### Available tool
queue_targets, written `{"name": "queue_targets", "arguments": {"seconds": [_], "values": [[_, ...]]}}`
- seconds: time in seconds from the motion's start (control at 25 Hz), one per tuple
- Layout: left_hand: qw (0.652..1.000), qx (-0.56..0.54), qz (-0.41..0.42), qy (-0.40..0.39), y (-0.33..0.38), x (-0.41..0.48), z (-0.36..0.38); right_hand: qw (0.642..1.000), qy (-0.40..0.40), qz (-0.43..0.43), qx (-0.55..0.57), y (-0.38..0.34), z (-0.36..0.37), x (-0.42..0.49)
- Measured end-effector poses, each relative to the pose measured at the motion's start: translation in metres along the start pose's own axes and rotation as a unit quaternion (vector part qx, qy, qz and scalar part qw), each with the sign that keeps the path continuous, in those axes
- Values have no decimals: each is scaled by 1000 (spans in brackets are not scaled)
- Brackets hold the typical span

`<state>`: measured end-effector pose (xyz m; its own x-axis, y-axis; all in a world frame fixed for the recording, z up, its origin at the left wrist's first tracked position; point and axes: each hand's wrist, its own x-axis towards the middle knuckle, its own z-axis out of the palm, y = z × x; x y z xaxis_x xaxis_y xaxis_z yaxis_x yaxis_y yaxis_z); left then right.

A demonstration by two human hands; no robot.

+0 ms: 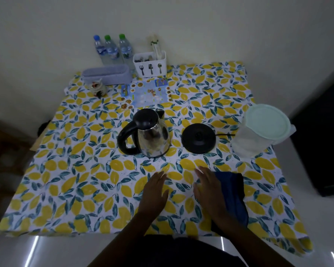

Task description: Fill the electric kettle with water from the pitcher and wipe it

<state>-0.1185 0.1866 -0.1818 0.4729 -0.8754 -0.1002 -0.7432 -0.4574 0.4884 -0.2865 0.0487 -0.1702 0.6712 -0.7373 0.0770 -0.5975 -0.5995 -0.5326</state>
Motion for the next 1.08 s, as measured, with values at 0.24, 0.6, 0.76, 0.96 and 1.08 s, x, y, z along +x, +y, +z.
{"name": "queue_targets", "arguments": {"seconds": [0.24, 0.6, 0.76, 0.96, 1.08], "values": [[985, -71, -24, 153, -26, 18, -61, 993, 8, -120, 14, -78, -1, 89], [970, -152, -59, 182, -71, 90, -133, 983, -80, -151, -65, -144, 4, 193], [959, -235, 9, 160, -74, 107, -140, 987, -85, -138, -14, -138, 13, 193], [934, -313, -32, 166, -64, 121, -140, 989, -66, -119, 56, -138, 13, 192], [925, -342, -19, 165, -51, 127, -142, 992, -40, -83, 88, -131, 6, 188]]}}
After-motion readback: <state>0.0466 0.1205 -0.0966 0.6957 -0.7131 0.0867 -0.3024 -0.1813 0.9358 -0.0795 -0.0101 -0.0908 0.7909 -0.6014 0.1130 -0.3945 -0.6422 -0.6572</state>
